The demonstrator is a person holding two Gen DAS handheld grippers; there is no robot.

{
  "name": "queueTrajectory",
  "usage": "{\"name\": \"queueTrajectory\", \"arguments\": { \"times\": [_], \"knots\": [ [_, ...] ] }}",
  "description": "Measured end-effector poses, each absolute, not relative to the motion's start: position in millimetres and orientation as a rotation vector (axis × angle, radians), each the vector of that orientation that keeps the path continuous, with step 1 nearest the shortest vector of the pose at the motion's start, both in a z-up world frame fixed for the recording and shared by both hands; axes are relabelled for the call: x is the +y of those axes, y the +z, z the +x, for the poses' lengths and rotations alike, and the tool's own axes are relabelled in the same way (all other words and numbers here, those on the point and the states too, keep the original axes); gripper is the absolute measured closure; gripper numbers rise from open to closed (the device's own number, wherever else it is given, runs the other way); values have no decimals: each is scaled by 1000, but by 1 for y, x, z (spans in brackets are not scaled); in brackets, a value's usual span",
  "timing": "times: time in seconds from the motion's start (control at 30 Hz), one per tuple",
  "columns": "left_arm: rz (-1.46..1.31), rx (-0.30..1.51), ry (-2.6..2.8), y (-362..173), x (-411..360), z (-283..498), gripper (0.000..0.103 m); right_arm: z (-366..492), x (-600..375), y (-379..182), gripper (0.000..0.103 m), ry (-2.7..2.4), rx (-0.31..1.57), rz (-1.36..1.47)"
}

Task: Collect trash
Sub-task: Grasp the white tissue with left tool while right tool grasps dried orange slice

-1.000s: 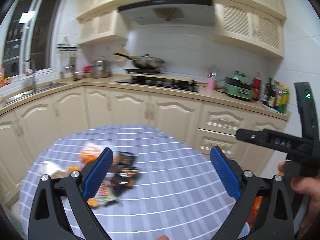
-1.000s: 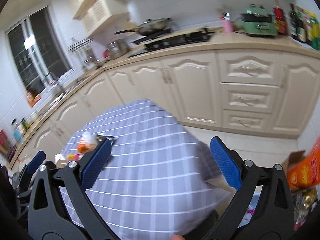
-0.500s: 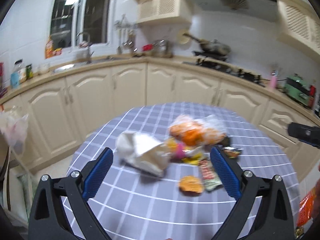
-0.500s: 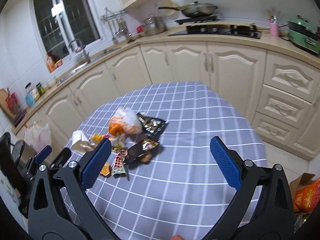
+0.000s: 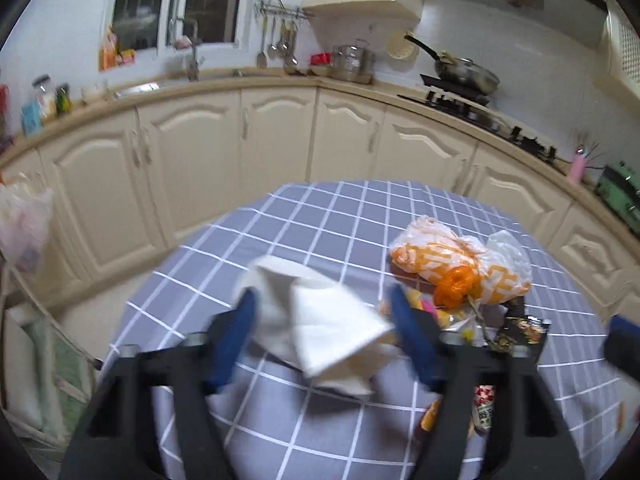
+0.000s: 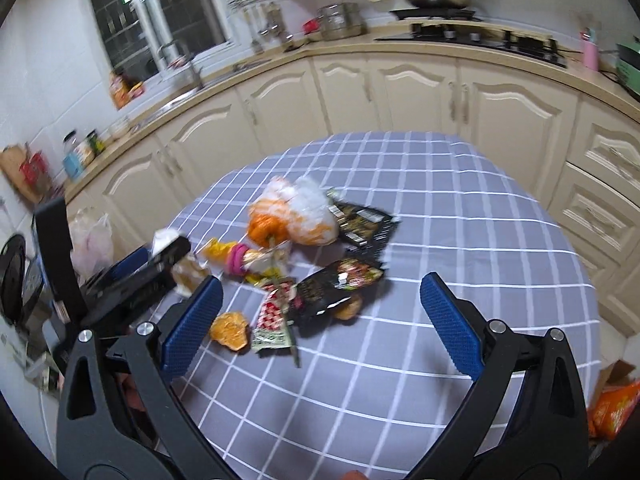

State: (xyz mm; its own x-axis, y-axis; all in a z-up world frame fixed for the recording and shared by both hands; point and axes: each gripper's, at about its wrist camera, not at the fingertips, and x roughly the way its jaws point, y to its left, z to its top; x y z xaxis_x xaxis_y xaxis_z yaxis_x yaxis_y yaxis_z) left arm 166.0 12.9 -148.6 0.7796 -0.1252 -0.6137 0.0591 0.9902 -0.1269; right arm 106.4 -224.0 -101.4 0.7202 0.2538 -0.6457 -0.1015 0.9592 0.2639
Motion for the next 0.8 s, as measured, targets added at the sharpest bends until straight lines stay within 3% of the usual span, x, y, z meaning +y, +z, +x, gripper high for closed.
{"name": "queueTrajectory", "arguments": {
  "times": [0.03,0.33,0.43,0.6,0.7,0.73,0.8],
  "knots": [
    [-98,673,-107,-150,14,167,60,108,-218,-104,6,218,750,207],
    [-86,682,-214,-152,34,147,65,118,-156,-131,9,402,812,61],
    [-76,678,-221,-151,44,138,65,124,-140,-139,21,447,827,14],
    [-69,691,-231,-154,52,129,61,130,-122,-155,31,459,853,-88],
    [-90,699,-231,-155,54,132,61,128,-119,-158,49,431,858,-126],
    [-91,704,-232,-156,53,133,61,127,-118,-159,61,436,860,-134],
    [-79,704,-236,-156,50,132,63,125,-119,-162,66,445,873,-132]
  ]
}}
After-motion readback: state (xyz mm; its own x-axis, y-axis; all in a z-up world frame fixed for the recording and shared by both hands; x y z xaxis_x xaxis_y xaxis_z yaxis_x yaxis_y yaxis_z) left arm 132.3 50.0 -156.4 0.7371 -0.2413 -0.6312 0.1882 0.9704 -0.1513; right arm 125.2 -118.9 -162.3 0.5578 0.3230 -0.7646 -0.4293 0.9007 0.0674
